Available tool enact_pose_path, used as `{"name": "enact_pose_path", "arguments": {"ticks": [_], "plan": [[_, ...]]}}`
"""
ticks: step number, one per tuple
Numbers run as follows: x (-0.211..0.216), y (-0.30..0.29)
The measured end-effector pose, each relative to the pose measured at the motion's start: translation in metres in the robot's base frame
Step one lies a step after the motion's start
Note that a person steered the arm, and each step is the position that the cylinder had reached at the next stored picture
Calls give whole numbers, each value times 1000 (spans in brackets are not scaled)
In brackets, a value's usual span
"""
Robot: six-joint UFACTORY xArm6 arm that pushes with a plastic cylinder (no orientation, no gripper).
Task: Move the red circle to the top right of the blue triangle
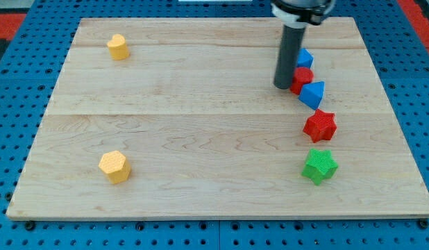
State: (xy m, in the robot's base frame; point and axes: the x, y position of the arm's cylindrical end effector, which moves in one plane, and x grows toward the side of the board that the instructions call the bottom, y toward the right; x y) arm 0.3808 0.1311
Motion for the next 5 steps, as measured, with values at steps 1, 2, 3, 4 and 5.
{"name": "enact_pose_path", "arguments": {"ticks": [1, 2, 3, 4, 5], "plan": [[1, 13], [-14, -13], [-32, -29], [-38, -26], [-49, -27]]}}
